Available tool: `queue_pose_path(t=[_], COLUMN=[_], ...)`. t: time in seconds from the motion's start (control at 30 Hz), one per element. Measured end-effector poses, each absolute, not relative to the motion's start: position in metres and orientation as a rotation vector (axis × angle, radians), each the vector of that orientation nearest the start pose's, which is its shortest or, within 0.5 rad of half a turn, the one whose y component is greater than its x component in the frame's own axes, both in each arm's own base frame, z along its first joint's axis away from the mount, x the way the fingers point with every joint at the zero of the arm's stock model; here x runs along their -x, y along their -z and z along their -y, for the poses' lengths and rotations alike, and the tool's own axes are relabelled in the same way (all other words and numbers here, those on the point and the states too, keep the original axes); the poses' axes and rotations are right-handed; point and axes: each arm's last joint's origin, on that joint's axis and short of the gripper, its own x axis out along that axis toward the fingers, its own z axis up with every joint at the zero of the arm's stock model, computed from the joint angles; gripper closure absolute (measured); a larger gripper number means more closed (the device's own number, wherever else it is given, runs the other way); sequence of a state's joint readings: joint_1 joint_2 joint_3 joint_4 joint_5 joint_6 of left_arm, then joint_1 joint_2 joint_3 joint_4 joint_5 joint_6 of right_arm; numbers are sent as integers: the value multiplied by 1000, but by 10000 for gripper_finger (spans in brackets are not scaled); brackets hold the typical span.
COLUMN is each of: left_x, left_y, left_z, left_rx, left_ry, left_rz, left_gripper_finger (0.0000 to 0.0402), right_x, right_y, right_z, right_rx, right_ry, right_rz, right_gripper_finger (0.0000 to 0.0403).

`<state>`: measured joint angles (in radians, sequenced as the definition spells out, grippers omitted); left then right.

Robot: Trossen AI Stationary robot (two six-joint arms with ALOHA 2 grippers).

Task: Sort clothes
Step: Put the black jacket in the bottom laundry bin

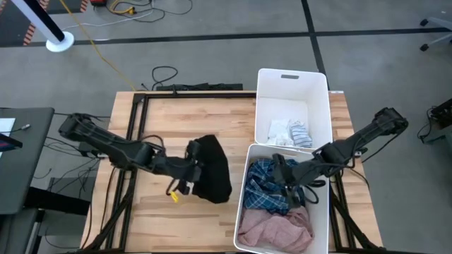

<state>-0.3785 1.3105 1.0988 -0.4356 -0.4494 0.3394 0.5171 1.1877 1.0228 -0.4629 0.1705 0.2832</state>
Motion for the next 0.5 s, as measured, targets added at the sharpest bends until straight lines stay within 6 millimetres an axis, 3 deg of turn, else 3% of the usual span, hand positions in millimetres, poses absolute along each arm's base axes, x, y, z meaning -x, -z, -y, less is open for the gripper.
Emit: queue_pose_path(t=[0.23,0.5], left_x=[-246,-238], left_y=[-340,-359], left_z=[88,85], left_rx=[-537,-502], left_ry=[3,-16], left_rz=[-443,-322], left_gripper_finger=[366,366], right_x=[-223,-227], right_y=[-322,-331], right_z=[-119,-119], right_rx=[78,235], right_ry=[-224,-226], right_rz=[-560,-465], right_gripper_finger=[207,198])
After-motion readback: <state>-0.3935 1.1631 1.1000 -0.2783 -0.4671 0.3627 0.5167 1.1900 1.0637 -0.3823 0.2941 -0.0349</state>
